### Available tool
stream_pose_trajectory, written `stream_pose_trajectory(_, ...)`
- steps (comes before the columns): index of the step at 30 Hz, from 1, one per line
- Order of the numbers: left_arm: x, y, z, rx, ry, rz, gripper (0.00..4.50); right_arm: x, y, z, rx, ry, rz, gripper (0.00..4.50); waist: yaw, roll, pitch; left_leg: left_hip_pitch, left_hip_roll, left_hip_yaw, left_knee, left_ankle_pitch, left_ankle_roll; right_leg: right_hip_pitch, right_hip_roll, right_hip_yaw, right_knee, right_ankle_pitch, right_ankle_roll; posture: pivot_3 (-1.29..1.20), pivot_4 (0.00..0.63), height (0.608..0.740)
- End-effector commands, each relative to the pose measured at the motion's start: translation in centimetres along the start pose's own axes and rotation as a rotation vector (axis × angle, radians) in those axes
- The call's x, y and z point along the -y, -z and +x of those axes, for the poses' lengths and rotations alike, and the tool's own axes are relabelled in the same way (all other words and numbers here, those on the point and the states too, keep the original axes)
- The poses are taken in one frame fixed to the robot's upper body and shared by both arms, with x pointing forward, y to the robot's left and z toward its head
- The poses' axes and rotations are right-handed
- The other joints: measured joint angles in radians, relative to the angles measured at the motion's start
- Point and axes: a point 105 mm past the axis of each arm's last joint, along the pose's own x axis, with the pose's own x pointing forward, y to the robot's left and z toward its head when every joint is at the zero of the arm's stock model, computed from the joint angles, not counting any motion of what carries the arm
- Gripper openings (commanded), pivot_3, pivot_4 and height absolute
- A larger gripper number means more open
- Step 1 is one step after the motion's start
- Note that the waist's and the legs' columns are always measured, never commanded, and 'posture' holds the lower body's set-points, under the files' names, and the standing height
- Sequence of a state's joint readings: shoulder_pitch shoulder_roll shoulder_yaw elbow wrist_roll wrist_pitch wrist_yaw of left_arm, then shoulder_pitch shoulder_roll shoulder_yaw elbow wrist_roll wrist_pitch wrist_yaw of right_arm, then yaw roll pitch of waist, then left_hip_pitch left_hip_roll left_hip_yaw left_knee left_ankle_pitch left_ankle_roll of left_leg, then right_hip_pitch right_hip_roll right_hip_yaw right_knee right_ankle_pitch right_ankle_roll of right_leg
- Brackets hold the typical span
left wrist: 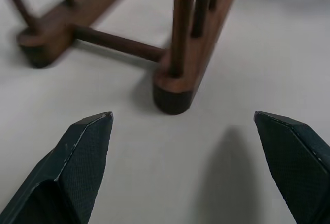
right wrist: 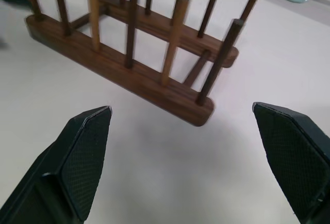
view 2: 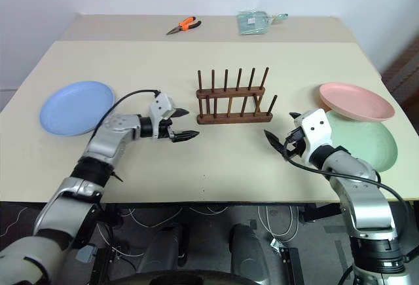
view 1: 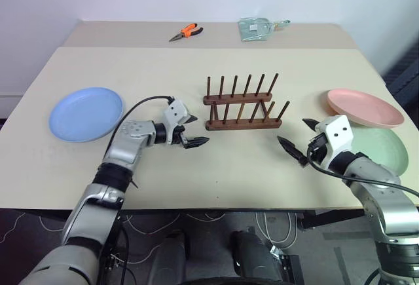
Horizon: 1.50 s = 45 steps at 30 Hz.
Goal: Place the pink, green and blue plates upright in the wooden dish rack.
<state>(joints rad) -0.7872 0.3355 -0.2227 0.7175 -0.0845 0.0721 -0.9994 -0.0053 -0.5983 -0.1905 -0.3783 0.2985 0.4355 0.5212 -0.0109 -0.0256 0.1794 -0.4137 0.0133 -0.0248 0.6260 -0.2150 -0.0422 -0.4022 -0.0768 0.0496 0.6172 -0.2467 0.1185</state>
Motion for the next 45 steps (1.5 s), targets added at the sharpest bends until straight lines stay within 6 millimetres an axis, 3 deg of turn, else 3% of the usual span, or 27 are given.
stream_pose_trajectory(1,-0.5,-0.3,1.3,-0.007,0.016,0.004,4.50,0.2,-1.2,-1.1,0.044,0.061,-0.020,4.47,0.001,0.000,0.000,-0.001,0.000,0.000,0.002,-0.001,0.001,0.000,0.000,0.000,0.000,0.000,0.000,0.00,0.150,0.732)
stream_pose_trajectory(5,0.1,-0.7,3.1,0.000,0.048,-0.040,4.50,-0.3,-0.5,-3.2,0.013,0.128,-0.011,4.47,0.006,0.000,0.000,-0.004,-0.001,-0.002,0.004,-0.001,0.002,0.000,0.000,-0.001,0.000,0.000,0.001,0.00,0.150,0.732)
stream_pose_trajectory(8,0.3,-0.6,3.3,0.008,0.068,-0.058,3.55,-0.6,-0.2,-3.7,-0.004,0.148,-0.012,4.50,0.006,0.000,-0.001,-0.005,-0.001,-0.003,0.005,-0.002,0.002,0.000,0.000,-0.001,-0.001,0.000,0.001,0.00,0.150,0.732)
stream_pose_trajectory(13,0.8,0.2,2.7,-0.012,0.112,0.003,1.13,-0.9,-0.2,-3.3,-0.010,0.134,-0.018,4.50,-0.001,0.000,-0.001,-0.003,-0.001,-0.003,0.004,-0.002,0.002,0.000,0.000,-0.001,0.000,-0.001,0.001,0.00,0.150,0.732)
stream_pose_trajectory(14,0.9,0.4,2.5,-0.011,0.119,0.010,0.79,-0.8,-0.1,-3.2,-0.011,0.130,-0.019,4.50,-0.001,0.000,-0.001,-0.003,-0.001,-0.003,0.004,-0.002,0.002,0.000,0.000,-0.001,0.000,-0.001,0.001,0.00,0.150,0.732)
stream_pose_trajectory(15,0.9,0.5,2.3,-0.008,0.125,0.016,0.78,-0.9,-0.1,-3.0,-0.010,0.125,-0.021,4.50,-0.002,0.001,-0.001,-0.003,-0.001,-0.002,0.004,-0.002,0.002,0.000,0.000,-0.001,0.000,-0.001,0.001,0.00,0.150,0.732)
stream_pose_trajectory(25,2.4,0.3,-1.8,0.041,0.297,0.122,0.78,-0.5,0.2,-2.5,-0.026,0.099,-0.042,4.50,-0.003,0.001,-0.001,-0.003,-0.001,-0.003,0.003,-0.002,0.002,0.000,0.000,-0.001,0.001,-0.001,0.001,0.00,0.150,0.732)
stream_pose_trajectory(28,2.4,0.6,-2.6,0.018,0.296,0.123,2.20,0.0,0.6,-2.9,-0.043,0.105,-0.047,4.50,-0.001,0.001,-0.001,-0.003,0.000,-0.003,0.004,-0.002,0.002,0.000,0.000,-0.001,0.001,-0.001,0.000,0.00,0.150,0.732)
stream_pose_trajectory(32,0.8,2.5,-3.3,-0.092,0.167,0.130,4.26,-0.2,1.1,-3.2,-0.066,0.066,-0.043,4.50,0.001,0.001,-0.001,-0.004,-0.001,-0.003,0.005,-0.002,0.002,0.000,0.000,-0.001,0.001,-0.001,0.000,0.00,0.150,0.732)
stream_pose_trajectory(33,0.5,2.9,-3.7,-0.114,0.148,0.124,4.43,-0.4,1.1,-3.2,-0.067,0.054,-0.041,4.50,0.001,0.001,-0.001,-0.004,-0.001,-0.003,0.005,-0.002,0.002,0.000,-0.001,-0.001,0.001,-0.001,0.000,0.00,0.150,0.732)
stream_pose_trajectory(36,-0.1,3.9,-5.7,-0.157,0.111,0.114,4.50,-1.9,1.2,-3.0,-0.080,-0.025,-0.051,3.58,-0.010,0.001,-0.001,-0.001,0.000,-0.002,0.003,-0.002,0.002,0.001,0.000,-0.001,0.002,-0.001,0.000,0.00,0.150,0.732)
stream_pose_trajectory(39,1.3,3.5,-7.8,-0.107,0.158,0.010,3.57,-3.4,2.0,-2.4,-0.112,-0.083,-0.059,2.06,-0.032,0.001,-0.001,0.005,0.002,-0.001,0.001,-0.002,0.003,0.004,0.001,0.000,0.003,-0.001,0.000,0.00,0.150,0.732)
stream_pose_trajectory(42,4.7,3.3,-6.9,-0.118,0.269,0.003,2.08,-4.3,3.0,-1.7,-0.157,-0.119,-0.070,0.49,-0.030,0.002,-0.002,0.005,0.003,-0.001,0.001,-0.002,0.003,0.004,0.001,0.000,0.003,-0.002,-0.002,0.00,0.150,0.732)
stream_pose_trajectory(43,5.8,3.4,-6.4,-0.127,0.298,0.007,2.04,-4.4,3.3,-1.4,-0.168,-0.123,-0.069,0.05,-0.026,0.002,-0.002,0.005,0.003,-0.001,0.001,-0.002,0.003,0.004,0.001,0.000,0.003,-0.002,-0.002,0.00,0.150,0.732)
stream_pose_trajectory(45,6.6,3.5,-5.6,-0.128,0.299,0.007,2.04,-4.5,3.7,-0.8,-0.179,-0.126,-0.072,0.05,-0.011,0.002,-0.002,0.005,0.002,-0.001,0.002,-0.002,0.003,0.006,-0.001,-0.001,0.002,-0.002,-0.002,0.00,0.150,0.732)
